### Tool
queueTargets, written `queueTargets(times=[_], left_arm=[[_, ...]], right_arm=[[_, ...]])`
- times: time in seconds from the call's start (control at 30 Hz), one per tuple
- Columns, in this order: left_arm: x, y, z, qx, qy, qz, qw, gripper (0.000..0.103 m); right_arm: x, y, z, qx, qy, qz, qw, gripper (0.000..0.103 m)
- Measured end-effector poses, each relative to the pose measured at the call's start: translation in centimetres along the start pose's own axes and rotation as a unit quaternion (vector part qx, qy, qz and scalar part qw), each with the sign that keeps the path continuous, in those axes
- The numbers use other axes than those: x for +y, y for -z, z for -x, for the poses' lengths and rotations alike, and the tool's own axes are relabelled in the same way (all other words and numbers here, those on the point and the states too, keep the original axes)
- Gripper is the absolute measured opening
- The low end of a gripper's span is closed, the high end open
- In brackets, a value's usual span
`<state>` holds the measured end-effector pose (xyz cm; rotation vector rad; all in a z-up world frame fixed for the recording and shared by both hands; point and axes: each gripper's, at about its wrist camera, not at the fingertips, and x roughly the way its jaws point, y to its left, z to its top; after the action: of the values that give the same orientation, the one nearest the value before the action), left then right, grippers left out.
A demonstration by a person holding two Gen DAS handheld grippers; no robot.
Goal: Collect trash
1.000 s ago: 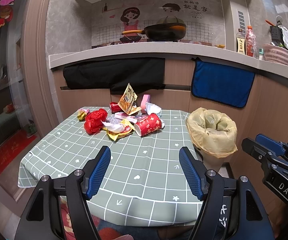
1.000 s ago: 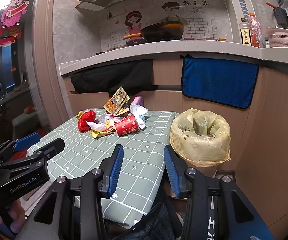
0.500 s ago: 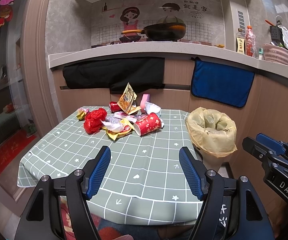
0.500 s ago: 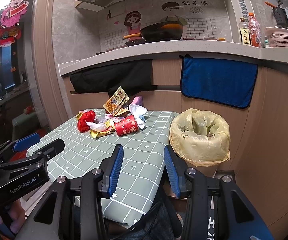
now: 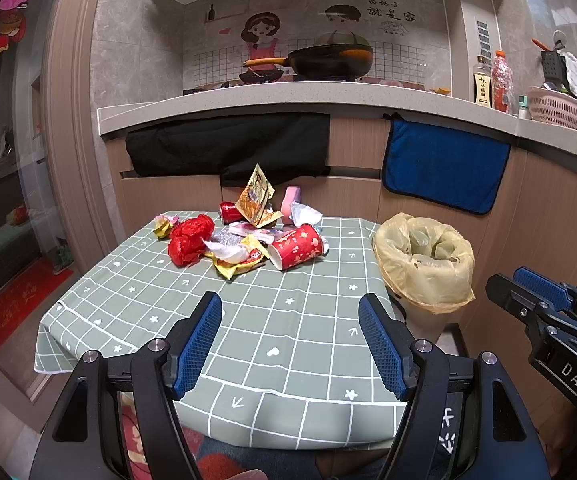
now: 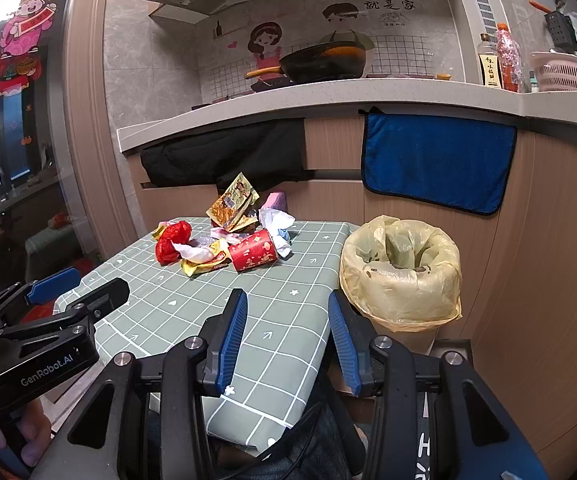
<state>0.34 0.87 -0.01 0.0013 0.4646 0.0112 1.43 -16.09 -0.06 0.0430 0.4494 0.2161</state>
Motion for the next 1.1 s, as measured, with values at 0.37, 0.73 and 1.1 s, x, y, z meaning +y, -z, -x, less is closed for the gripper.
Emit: queueTargets(times=[0.37, 0.73, 1.1], left_arm=[[0.1, -0.1, -0.1, 0.002, 0.004, 0.001, 1.0, 0.071], [4.3, -4.6, -3.3, -0.04, 0.003, 0.021, 0.999, 0.067], [11.1, -6.5, -16.9, 0.05, 0.031, 0.09, 0.9942, 0.062]], right_arm=[[-0.2, 0.2, -0.1, 0.001, 0.0, -0.002, 1.0, 0.041], [-0.6, -4.6, -4.0, -0.026, -0.007, 0.024, 0.999, 0.041], [-0.6, -10.8, -15.9, -0.023, -0.042, 0.061, 0.997, 0.041]])
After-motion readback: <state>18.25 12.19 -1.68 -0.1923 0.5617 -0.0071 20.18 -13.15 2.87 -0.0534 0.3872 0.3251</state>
